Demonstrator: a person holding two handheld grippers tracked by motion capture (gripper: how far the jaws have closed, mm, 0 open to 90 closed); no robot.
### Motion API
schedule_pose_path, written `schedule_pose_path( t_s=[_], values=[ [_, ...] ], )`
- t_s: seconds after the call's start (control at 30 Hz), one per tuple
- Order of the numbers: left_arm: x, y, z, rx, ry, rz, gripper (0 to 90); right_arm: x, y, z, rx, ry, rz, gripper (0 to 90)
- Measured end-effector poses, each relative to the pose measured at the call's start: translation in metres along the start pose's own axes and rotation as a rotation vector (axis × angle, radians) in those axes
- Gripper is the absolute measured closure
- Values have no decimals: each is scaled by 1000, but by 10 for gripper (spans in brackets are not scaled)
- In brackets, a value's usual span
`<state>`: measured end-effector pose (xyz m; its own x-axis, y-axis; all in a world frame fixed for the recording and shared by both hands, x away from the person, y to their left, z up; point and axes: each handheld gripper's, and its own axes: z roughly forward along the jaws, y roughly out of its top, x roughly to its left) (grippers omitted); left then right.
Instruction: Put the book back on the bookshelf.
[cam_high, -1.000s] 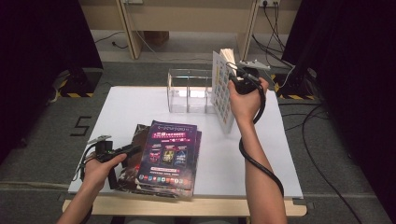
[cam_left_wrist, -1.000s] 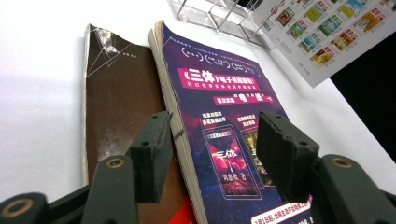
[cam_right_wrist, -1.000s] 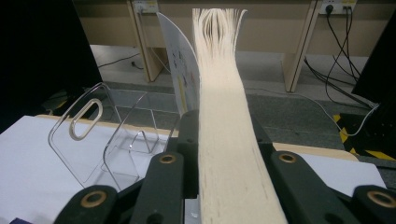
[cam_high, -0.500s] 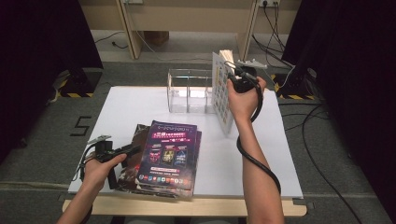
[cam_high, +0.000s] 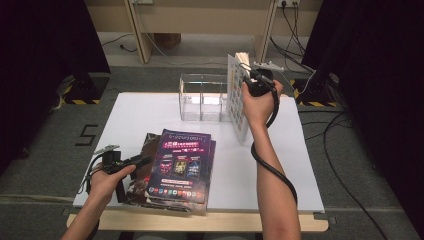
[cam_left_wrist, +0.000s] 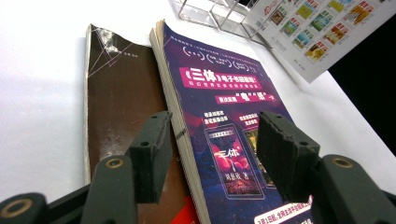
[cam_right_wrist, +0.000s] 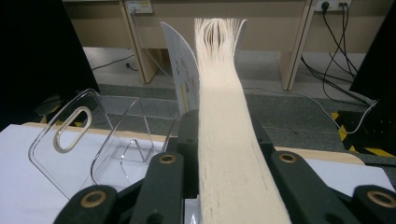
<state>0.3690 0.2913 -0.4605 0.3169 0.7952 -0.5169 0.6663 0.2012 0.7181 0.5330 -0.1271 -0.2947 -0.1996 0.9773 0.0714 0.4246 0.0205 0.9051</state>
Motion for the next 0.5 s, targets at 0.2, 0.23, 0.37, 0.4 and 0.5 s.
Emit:
schedule_pose_path(
  t_s=[0.2,0.23,0.37,0.4,0.5],
  values=[
    [1,0,0,1,1,-1,442,-2,0,3,-7,-4,5,744],
    [1,0,0,1,1,-1,442,-2,0,3,-7,-4,5,744],
    [1,0,0,0,2,-2,442,-2,2,3,-14,-5,8,744],
    [2,0,0,1,3,-2,442,-2,3,3,-18,-6,9,744],
    [2,0,0,0,3,-2,443,-2,5,4,-24,-12,11,744]
  ],
)
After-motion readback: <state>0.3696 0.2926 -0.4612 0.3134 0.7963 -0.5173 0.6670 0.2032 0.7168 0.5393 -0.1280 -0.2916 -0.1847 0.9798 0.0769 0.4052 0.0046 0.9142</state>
